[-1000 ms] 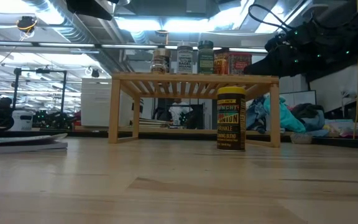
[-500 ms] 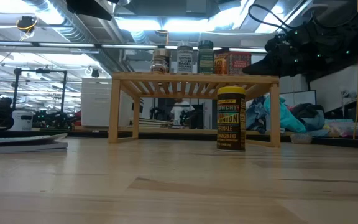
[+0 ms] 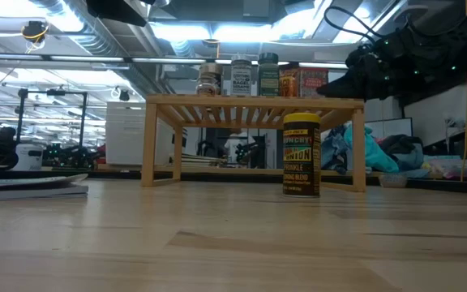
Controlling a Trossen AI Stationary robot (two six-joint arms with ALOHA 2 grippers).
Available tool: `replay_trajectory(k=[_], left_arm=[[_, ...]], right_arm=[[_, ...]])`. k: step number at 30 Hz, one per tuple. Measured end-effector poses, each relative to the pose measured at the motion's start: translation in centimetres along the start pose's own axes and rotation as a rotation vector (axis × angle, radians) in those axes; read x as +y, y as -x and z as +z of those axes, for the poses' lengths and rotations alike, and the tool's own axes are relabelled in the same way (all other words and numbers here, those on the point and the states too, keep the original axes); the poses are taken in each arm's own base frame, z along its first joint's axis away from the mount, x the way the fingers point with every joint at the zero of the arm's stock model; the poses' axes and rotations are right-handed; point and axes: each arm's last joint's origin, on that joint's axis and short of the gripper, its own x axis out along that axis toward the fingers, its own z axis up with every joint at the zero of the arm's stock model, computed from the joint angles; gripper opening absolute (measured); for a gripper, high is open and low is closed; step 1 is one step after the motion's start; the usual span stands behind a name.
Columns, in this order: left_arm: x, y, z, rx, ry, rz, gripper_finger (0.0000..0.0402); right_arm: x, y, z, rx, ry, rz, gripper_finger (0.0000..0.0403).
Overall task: Shelf spices
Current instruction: Remove the red seasoning can from the shelf
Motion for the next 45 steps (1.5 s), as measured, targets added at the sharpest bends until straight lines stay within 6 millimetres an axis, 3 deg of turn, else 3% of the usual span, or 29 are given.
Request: replay_trajectory(k=[10,23,33,45], left_arm=[[0.0,0.0,0.0,0.000,0.000,0.000,0.0393],[0.0,0.0,0.0,0.000,0.000,0.000,0.0393],[0.0,0.0,0.0,0.000,0.000,0.000,0.0393],[0.0,0.0,0.0,0.000,0.000,0.000,0.0393]], right_arm=[[0.1,0.1,0.1,-0.004,-0.028,0.012,0.0200],[2.4,2.1,2.6,-0.063,0.001,0.015,0.0203],[7.1,3.3,3.8,-0.042,0.004,0.010,0.0204],[12.8,4.0,3.6,0.007,0.004,-0.035,0.0204]])
